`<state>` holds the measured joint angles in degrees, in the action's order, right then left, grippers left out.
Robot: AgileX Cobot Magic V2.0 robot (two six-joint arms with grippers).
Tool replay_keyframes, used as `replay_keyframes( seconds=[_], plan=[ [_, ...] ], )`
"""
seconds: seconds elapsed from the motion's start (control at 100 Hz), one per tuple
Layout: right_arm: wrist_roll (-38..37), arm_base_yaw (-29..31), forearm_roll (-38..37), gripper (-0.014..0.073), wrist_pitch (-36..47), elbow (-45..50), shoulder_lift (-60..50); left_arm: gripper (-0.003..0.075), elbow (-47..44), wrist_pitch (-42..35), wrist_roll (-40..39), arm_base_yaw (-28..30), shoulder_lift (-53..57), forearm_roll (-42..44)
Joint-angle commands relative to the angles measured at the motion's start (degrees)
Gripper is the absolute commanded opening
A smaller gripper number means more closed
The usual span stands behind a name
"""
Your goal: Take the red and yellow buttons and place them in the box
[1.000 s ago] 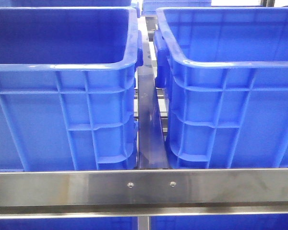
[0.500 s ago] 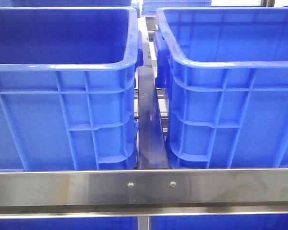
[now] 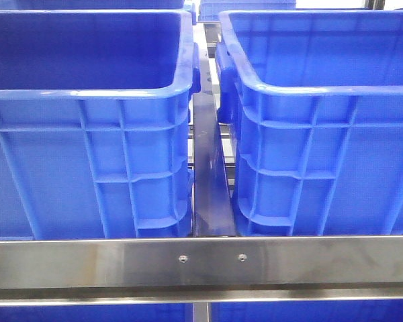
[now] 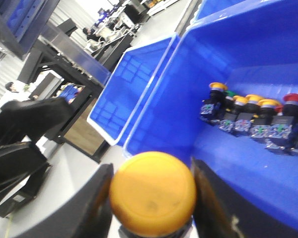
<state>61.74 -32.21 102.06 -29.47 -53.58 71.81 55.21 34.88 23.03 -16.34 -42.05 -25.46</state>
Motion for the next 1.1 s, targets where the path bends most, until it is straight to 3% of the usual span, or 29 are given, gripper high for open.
replay_keyframes(
  seconds=[0.0,0.32,0.61,0.79,1.09],
  plan=[
    [1.4,0.3,2.0,-0.0005,0.0,-2.0,-1.3,0.0504,-1.4,-7.9,-6.6,-0.2,3.5,5.8],
    [3.1,1.2,1.6,-0.0005,7.0,-2.0,-1.3,0.0503,-10.7,-9.4,-29.2,-0.2,13.0,30.3],
    [3.1,12.4,1.6,-0.0005,1.6,-1.9,-1.3,0.0503,-17.1,-9.2,-44.1,-0.2,19.4,43.7],
    [3.1,19.4,1.6,-0.0005,0.2,-1.9,-1.3,0.0503,-20.2,-9.2,-44.4,-0.4,22.7,42.5],
    [3.1,26.1,-1.3,-0.0005,2.0,-1.9,-1.3,0.0503,-24.5,-10.0,-42.8,-0.6,22.8,44.3]
  ],
)
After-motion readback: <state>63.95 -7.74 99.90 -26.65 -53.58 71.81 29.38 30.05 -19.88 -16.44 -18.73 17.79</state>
